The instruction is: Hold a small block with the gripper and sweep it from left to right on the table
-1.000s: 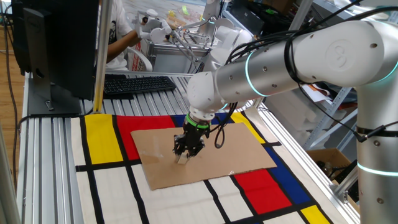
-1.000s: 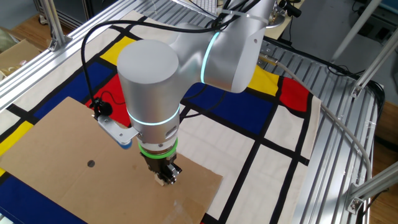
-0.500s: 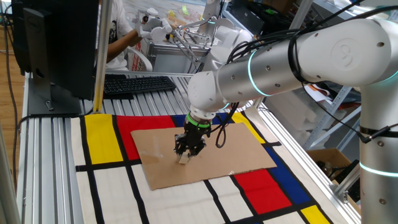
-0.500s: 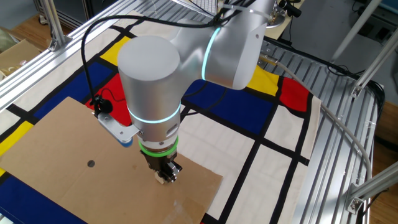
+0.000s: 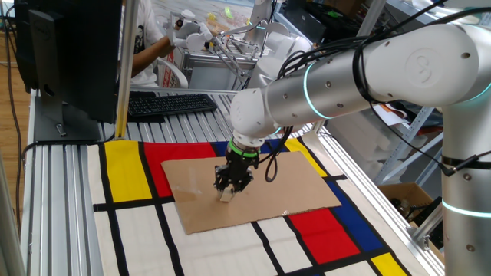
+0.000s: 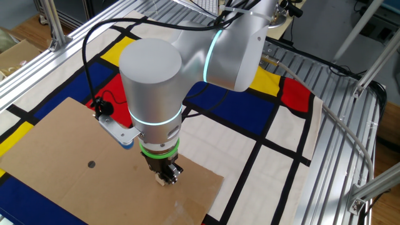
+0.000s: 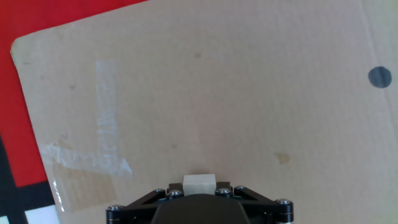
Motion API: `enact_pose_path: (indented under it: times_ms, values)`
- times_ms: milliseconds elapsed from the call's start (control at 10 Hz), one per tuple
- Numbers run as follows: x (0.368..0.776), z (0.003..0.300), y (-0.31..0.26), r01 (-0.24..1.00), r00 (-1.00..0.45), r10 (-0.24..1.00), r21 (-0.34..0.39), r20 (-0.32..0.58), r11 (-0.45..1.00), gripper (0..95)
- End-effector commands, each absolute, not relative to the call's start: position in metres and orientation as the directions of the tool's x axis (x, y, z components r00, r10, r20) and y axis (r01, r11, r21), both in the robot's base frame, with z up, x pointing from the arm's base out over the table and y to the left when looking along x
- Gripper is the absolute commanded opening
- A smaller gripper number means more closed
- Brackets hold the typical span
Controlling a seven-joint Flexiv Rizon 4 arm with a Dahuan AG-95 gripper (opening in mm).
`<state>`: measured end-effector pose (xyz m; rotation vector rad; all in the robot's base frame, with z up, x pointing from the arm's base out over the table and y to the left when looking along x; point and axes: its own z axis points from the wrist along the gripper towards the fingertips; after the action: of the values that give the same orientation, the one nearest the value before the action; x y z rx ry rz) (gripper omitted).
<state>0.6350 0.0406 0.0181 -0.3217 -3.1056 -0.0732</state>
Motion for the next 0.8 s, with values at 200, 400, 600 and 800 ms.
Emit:
enact_pose_path:
  times_ms: [200, 400, 600, 800]
  values:
    - [0.6353, 0.0194, 0.0409, 0.208, -0.978, 0.208, 0.043, 0.025, 0.977, 19.0]
    - [0.6353, 0.0194, 0.0409, 0.208, -0.978, 0.208, 0.043, 0.025, 0.977, 19.0]
    - [0.6353, 0.0194, 0.0409, 0.208, -0.978, 0.208, 0.043, 0.025, 0.977, 19.0]
    - [0.6353, 0.0194, 0.0409, 0.208, -0.978, 0.208, 0.043, 0.025, 0.977, 19.0]
